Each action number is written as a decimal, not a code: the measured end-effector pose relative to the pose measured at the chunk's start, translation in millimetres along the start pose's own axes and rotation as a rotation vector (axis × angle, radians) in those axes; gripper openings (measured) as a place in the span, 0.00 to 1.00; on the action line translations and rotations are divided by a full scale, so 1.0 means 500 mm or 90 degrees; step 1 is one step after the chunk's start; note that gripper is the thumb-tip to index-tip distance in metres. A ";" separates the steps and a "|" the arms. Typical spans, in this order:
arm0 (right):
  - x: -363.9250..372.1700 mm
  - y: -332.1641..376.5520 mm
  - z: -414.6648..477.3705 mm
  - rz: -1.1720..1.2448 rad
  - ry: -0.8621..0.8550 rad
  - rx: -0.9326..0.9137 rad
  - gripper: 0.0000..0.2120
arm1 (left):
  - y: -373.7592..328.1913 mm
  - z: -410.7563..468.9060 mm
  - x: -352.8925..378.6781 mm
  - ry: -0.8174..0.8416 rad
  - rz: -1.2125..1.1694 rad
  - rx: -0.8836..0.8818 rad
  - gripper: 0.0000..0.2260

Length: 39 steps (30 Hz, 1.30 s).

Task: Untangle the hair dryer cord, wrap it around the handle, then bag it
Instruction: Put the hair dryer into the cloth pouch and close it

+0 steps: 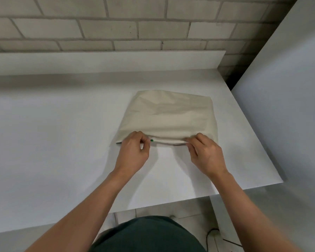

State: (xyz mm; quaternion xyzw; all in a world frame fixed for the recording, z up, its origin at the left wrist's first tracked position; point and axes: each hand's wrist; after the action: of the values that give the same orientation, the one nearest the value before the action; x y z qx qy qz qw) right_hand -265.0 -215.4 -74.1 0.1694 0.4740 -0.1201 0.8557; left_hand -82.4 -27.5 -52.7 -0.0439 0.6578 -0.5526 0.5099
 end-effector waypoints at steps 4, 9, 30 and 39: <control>0.001 -0.016 -0.004 0.000 0.004 0.044 0.08 | 0.050 0.003 -0.048 -0.079 0.022 -0.013 0.07; -0.008 -0.014 0.003 0.008 0.031 0.072 0.06 | 0.111 0.022 -0.099 -0.167 0.031 -0.057 0.04; -0.116 -0.070 -0.059 0.528 0.062 0.455 0.05 | 0.114 0.101 -0.114 0.105 -0.293 -0.172 0.07; -0.077 -0.076 -0.041 0.664 0.020 0.610 0.16 | 0.137 0.120 -0.108 0.381 0.055 0.044 0.36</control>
State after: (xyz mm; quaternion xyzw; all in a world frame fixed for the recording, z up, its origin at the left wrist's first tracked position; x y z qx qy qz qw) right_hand -314.8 -240.4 -58.1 0.7340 0.2384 0.1122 0.6259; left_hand 21.1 -8.3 -63.9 0.1663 0.7609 -0.5409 0.3176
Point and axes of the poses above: each hand's wrist, its own z-axis towards the middle knuckle, its own x-axis out of the palm, y = z × x
